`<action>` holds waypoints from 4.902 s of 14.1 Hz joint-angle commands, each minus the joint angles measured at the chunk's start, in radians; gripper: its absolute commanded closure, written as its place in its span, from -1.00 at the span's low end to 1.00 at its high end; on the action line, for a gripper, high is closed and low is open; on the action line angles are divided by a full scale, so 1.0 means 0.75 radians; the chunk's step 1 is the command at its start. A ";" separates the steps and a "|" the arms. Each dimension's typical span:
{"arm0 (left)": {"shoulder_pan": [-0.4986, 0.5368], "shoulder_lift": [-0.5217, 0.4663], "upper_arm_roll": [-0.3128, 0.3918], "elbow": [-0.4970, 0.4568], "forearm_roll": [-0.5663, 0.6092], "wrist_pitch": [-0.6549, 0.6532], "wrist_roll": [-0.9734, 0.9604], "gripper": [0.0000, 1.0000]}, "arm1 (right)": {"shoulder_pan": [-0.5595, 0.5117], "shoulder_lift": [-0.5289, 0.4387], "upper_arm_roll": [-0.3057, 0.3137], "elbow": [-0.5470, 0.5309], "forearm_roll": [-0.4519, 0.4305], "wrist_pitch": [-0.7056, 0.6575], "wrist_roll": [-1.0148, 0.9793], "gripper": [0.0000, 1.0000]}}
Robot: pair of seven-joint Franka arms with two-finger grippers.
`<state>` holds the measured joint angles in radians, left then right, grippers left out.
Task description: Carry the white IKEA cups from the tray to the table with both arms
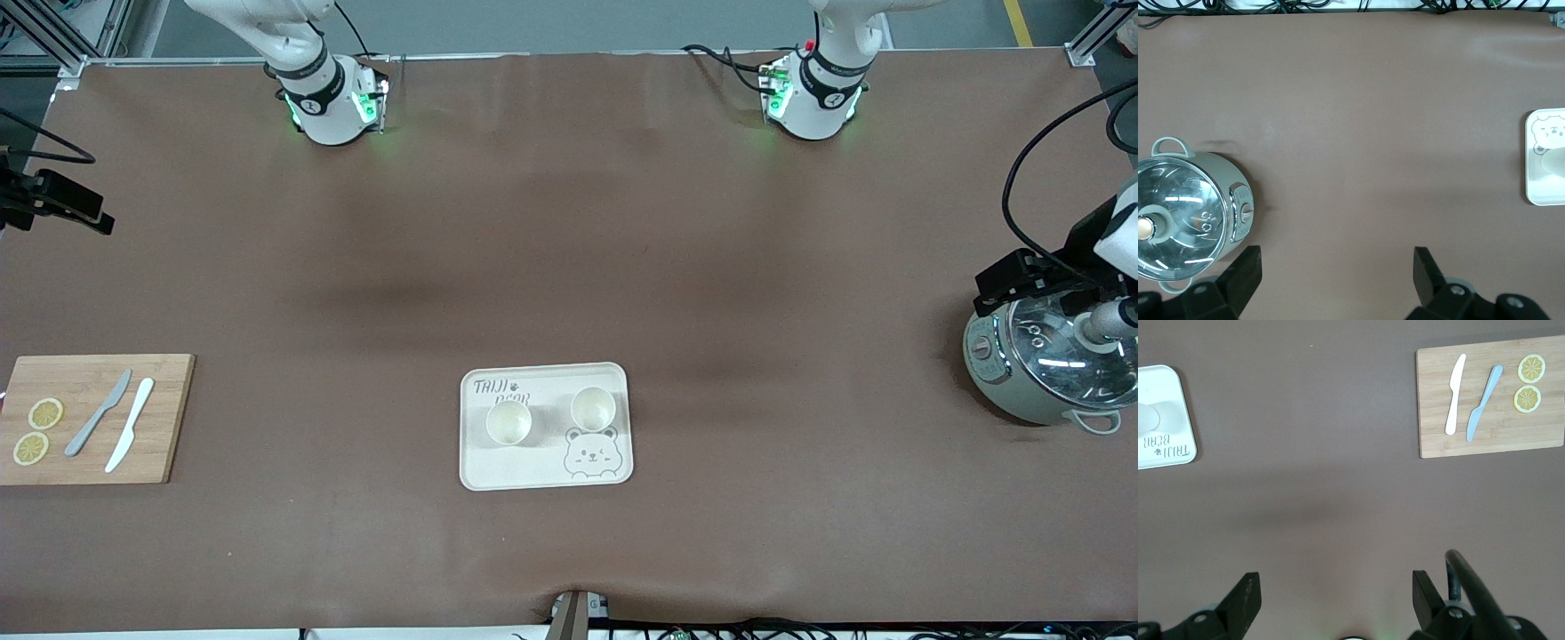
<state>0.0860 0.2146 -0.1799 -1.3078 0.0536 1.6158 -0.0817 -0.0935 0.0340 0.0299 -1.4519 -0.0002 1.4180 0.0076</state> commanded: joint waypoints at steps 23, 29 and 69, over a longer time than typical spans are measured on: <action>-0.145 0.297 -0.020 -0.023 -0.045 0.066 -0.169 -1.00 | 0.039 0.004 0.013 0.015 0.098 0.032 0.020 -1.00; -0.321 0.425 -0.018 -0.019 -0.045 0.318 -0.667 -1.00 | 0.186 0.071 0.015 0.081 0.096 0.079 0.186 -1.00; -1.043 0.898 0.348 0.083 -0.039 0.942 -1.486 1.00 | 0.742 1.120 -0.024 0.142 0.041 1.406 0.922 -1.00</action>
<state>-0.6875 0.8860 0.0666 -1.2613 0.0366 2.3170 -1.1808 0.4399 0.8461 0.0297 -1.3796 0.0511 2.4627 0.6592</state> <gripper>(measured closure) 0.974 0.000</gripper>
